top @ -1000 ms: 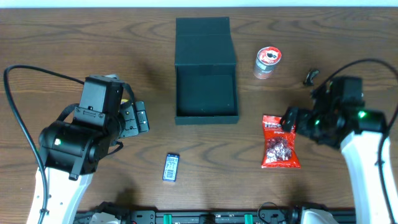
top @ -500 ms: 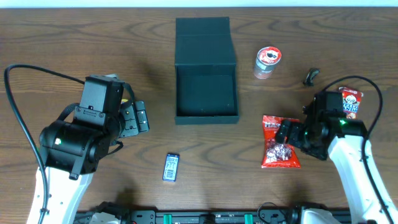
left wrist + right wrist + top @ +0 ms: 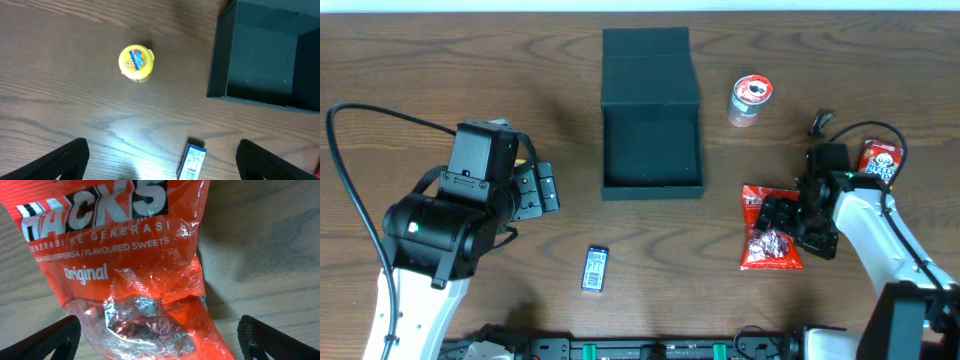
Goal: Pack container
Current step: 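Lower the right gripper onto the red Hacks bag and grasp it, then lift the red bag and lower it into the black box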
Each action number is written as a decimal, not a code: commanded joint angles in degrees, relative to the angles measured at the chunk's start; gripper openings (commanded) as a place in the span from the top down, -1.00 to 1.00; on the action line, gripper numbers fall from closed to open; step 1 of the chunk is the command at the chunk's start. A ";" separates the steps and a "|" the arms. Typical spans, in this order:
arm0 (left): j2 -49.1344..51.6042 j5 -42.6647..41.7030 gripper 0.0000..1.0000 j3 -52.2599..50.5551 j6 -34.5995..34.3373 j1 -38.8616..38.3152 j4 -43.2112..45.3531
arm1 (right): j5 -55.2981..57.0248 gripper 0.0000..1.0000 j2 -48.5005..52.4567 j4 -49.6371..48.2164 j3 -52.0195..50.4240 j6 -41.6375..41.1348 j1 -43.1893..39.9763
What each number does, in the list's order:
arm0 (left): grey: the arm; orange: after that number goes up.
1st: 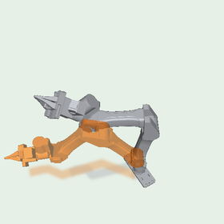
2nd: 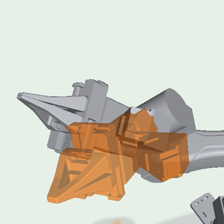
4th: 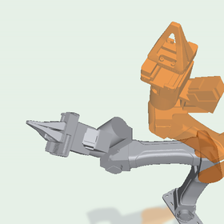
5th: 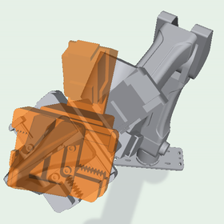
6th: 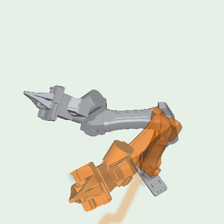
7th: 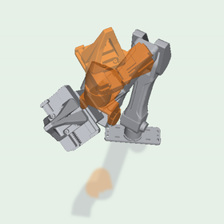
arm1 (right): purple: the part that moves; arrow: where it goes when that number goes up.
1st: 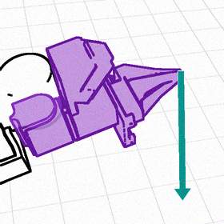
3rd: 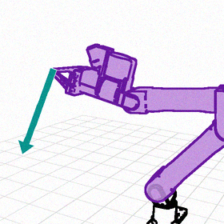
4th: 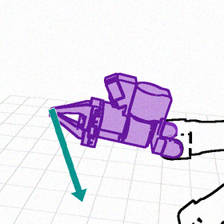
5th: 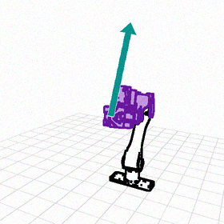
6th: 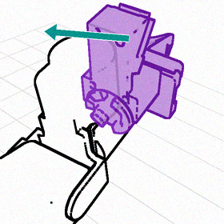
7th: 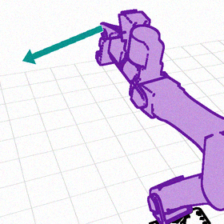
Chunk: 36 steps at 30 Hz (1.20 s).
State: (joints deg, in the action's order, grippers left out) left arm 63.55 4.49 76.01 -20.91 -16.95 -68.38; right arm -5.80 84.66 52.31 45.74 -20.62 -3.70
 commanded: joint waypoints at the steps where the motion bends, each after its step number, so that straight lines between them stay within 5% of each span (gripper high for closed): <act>1: 0.11 0.61 -0.90 0.26 0.81 -0.11 -0.13 | 0.50 -0.99 0.72 -0.37 -0.11 -1.27 1.40; 12: 0.11 0.61 -0.90 0.26 0.81 -0.11 0.07 | 1.51 -0.98 3.26 -0.24 -0.11 -2.84 1.55; 21: 0.11 0.61 -0.90 0.26 0.81 -0.11 0.37 | 1.51 -0.64 3.26 0.15 -0.11 -4.22 1.53; 29: 0.11 0.59 -0.90 0.26 0.81 -0.11 0.52 | 1.51 -0.10 3.26 0.42 -0.11 -4.48 1.55; 36: 0.11 0.61 -0.90 0.26 0.81 -0.11 0.52 | 1.49 0.07 3.26 0.42 -0.11 -4.68 1.55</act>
State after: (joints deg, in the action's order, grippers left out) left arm 63.55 4.51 76.01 -20.88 -16.95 -67.70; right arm -5.54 87.64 52.64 45.74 -24.91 -2.74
